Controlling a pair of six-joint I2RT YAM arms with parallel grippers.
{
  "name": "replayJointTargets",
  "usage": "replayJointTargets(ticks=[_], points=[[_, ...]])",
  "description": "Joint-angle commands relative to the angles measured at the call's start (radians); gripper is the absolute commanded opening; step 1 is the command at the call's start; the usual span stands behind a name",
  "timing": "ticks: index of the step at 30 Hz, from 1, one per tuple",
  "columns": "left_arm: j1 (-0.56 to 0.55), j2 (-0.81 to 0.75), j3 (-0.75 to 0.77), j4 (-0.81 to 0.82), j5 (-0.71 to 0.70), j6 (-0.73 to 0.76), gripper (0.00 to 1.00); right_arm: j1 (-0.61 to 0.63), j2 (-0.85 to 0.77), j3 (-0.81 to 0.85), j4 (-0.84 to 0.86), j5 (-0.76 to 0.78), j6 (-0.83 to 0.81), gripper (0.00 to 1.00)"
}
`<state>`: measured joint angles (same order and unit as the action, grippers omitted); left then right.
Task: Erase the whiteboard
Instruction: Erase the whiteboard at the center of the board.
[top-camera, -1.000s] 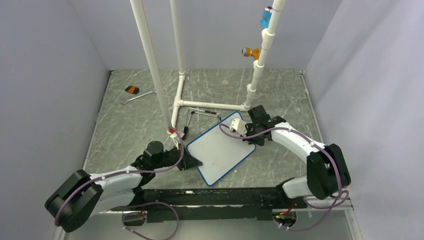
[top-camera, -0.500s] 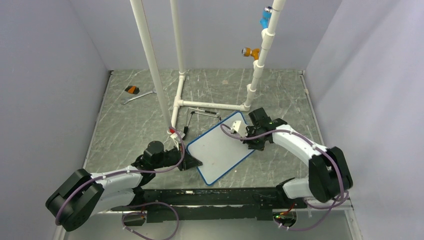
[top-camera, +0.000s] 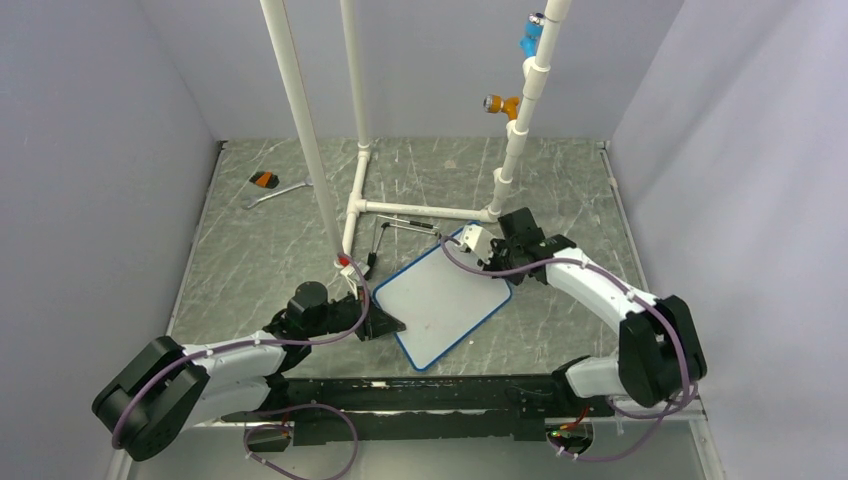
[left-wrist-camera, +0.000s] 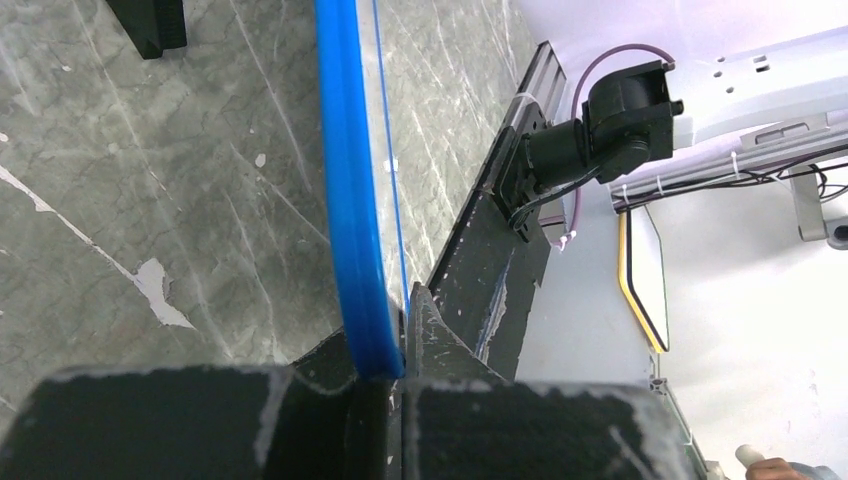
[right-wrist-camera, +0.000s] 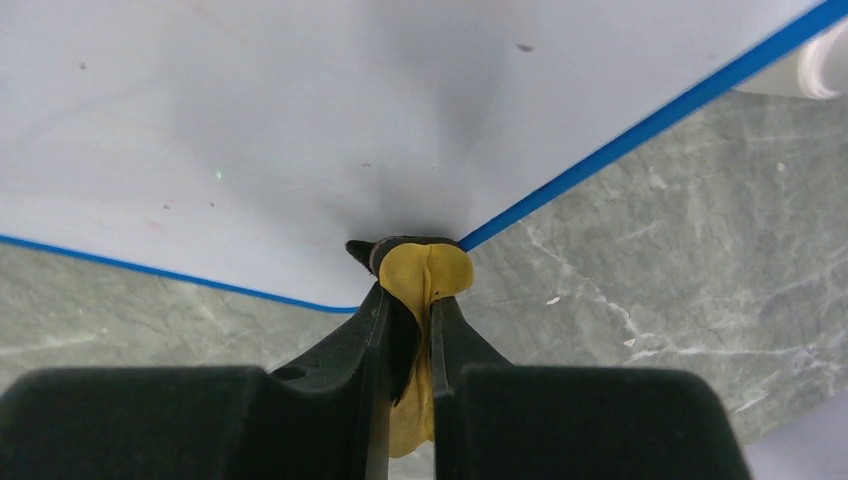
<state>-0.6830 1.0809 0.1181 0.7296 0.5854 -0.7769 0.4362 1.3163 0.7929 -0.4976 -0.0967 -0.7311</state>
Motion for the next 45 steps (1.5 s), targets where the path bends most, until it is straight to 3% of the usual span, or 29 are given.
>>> replayJointTargets(ticks=[1,6,11,18,21,24,31,33,36,41,45], points=[[-0.013,-0.035,0.020,0.071,0.085,0.055,0.00,0.000,0.129,0.044,-0.214,-0.089,-0.105,0.00],[-0.012,-0.026,0.018,0.084,0.089,0.053,0.00,0.001,0.201,0.057,-0.270,-0.103,-0.125,0.00],[-0.012,-0.019,0.013,0.098,0.090,0.050,0.00,0.002,0.174,0.060,-0.249,-0.178,-0.114,0.00],[-0.013,0.017,0.022,0.127,0.101,0.041,0.00,0.041,-0.037,0.013,0.007,-0.257,0.013,0.00],[-0.012,0.027,0.028,0.131,0.101,0.038,0.00,0.077,-0.057,0.005,0.073,-0.286,0.060,0.00],[-0.014,0.032,0.030,0.132,0.098,0.034,0.00,0.108,-0.035,-0.004,0.137,-0.206,0.122,0.00],[-0.014,0.034,0.033,0.127,0.090,0.036,0.00,0.052,-0.080,-0.059,0.298,0.183,0.190,0.00],[-0.014,0.040,0.036,0.129,0.094,0.036,0.00,0.041,-0.104,-0.079,0.315,0.202,0.179,0.00],[-0.014,0.052,0.040,0.136,0.101,0.036,0.00,0.038,-0.094,-0.065,0.242,0.128,0.138,0.00],[-0.014,0.044,0.035,0.139,0.098,0.034,0.00,0.078,-0.005,0.018,-0.057,-0.211,-0.010,0.00],[-0.014,0.023,0.027,0.130,0.091,0.036,0.00,0.175,0.022,0.016,-0.103,-0.275,-0.066,0.00]])
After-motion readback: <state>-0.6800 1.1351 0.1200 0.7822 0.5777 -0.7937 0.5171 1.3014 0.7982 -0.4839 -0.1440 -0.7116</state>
